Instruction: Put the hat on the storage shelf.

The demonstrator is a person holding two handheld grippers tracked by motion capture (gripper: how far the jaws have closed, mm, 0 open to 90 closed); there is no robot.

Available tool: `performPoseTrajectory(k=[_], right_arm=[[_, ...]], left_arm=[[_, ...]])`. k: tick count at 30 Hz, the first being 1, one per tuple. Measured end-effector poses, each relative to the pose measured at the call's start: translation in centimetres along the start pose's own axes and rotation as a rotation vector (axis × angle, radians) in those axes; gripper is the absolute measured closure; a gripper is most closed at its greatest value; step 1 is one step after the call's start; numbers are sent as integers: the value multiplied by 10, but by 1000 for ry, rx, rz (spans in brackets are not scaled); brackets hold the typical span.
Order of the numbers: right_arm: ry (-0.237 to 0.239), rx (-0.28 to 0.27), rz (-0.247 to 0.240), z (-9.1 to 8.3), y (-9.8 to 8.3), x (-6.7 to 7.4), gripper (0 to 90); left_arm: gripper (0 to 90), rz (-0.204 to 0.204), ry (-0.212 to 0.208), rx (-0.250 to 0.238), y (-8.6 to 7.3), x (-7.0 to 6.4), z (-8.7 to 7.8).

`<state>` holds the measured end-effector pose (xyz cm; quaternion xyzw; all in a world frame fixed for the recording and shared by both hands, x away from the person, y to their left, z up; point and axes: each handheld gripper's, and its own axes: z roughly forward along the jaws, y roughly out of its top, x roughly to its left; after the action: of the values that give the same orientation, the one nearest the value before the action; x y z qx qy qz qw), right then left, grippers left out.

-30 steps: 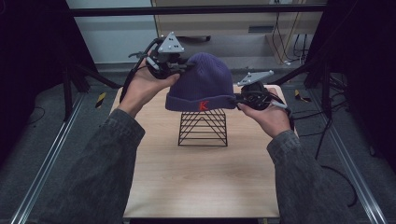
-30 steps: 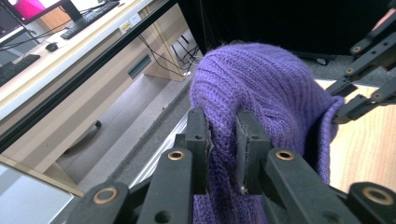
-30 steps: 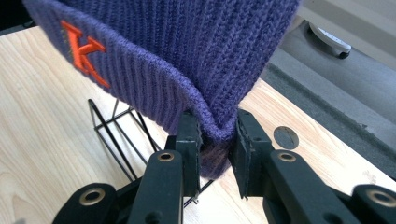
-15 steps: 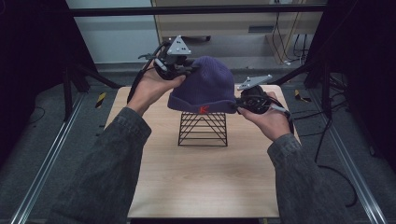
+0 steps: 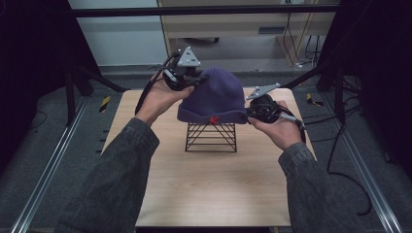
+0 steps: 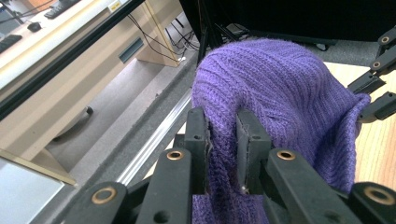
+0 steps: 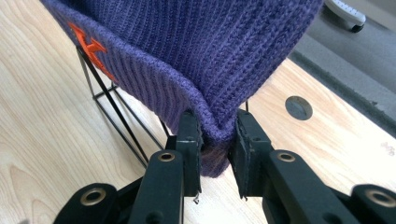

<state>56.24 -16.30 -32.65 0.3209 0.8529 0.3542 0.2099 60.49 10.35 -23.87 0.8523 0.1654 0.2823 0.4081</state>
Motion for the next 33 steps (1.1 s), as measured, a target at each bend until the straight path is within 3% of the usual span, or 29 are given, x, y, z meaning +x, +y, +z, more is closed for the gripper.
performPoseTrajectory(k=[26,28,33], right_arm=[[29,49,-10,21,-13,12,738],[33,59,-8,24,-16,14,737],[34,68,-17,29,-19,17,735]], left_arm=[[765,-32,-7,12,-31,-8,6],[764,-27,-17,30,-33,-9,7],[764,-26,-16,16,-37,-13,7]])
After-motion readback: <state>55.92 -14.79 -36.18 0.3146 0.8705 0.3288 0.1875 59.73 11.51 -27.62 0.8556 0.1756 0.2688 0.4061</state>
